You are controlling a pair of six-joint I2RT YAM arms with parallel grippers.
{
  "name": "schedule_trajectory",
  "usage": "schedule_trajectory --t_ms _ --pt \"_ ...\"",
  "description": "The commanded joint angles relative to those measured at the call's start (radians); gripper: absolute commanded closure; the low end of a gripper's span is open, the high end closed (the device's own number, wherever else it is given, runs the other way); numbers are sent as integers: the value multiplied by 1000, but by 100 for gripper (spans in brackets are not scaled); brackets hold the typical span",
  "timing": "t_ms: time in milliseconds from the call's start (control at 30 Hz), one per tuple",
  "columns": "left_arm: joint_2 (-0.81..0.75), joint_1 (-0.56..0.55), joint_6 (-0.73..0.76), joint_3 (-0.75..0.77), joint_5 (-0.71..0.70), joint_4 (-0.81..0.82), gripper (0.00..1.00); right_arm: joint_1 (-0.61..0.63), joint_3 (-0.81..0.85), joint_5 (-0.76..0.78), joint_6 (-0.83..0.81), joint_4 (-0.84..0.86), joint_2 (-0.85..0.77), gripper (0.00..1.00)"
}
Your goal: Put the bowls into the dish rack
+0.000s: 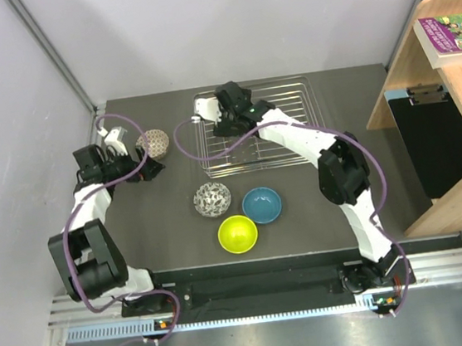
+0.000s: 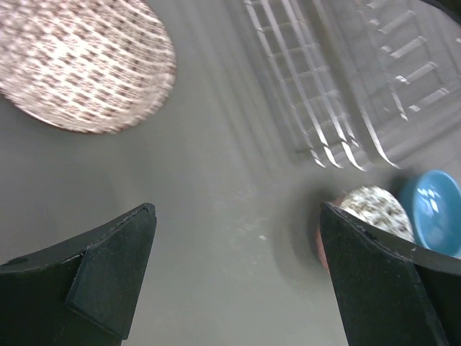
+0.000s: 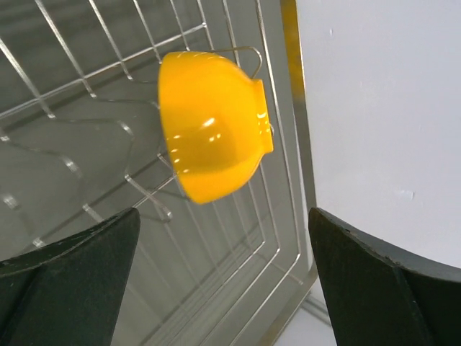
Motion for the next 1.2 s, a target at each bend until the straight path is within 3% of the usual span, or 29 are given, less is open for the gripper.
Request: schedule_trajectory --t_ms 0,200,467,933,1167 --pt "65 8 -11 103 -76 89 1 21 -48 -47 135 -61 -152 0" --pt "250 8 -79 276 -141 89 1 19 -213 -123 263 -65 -362 0" --pt "439 3 -84 493 -285 25 1 9 -454 -151 312 -18 -596 0" --pt "588 -97 19 534 -470 -33 4 -30 -463 -208 352 -30 -634 0" --pt "622 -123 25 567 -501 -46 21 -30 -494 -242 378 -31 -676 0"
